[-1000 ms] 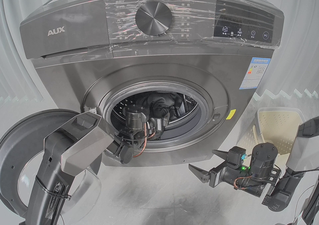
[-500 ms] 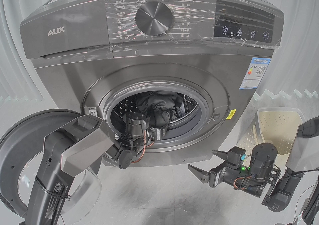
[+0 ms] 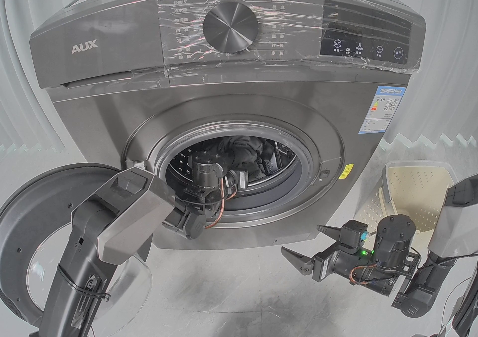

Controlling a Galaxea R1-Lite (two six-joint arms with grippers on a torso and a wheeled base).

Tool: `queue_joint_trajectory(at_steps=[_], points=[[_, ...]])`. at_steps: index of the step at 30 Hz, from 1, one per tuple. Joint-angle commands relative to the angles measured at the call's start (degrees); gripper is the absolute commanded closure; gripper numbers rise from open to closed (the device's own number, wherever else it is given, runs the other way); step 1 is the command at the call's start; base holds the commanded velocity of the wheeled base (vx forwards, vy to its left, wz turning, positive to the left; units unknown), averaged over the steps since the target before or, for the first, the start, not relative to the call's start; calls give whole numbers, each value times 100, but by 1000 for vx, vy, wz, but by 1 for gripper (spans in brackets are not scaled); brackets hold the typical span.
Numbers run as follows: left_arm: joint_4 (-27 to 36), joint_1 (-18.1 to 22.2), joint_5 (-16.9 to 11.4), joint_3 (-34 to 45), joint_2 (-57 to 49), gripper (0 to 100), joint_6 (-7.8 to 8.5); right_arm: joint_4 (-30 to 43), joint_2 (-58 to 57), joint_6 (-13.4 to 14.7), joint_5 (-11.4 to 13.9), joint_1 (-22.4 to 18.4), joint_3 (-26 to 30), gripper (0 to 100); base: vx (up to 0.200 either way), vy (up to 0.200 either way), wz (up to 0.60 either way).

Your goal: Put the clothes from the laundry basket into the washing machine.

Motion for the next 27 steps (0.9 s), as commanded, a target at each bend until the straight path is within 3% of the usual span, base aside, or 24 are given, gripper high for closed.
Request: queue_joint_trajectory(at_steps=[1, 7, 27], points=[[8, 91, 271, -1153, 479, 100, 27, -3, 3, -1, -2, 22, 2, 0, 0, 0, 0], [105, 205, 430, -2276, 813, 100, 36, -3, 12, 8, -2, 22, 2, 0, 0, 0, 0], [114, 275, 438, -2276, 857, 100, 27, -3, 56, 8, -2, 14, 2, 0, 0, 0, 0]])
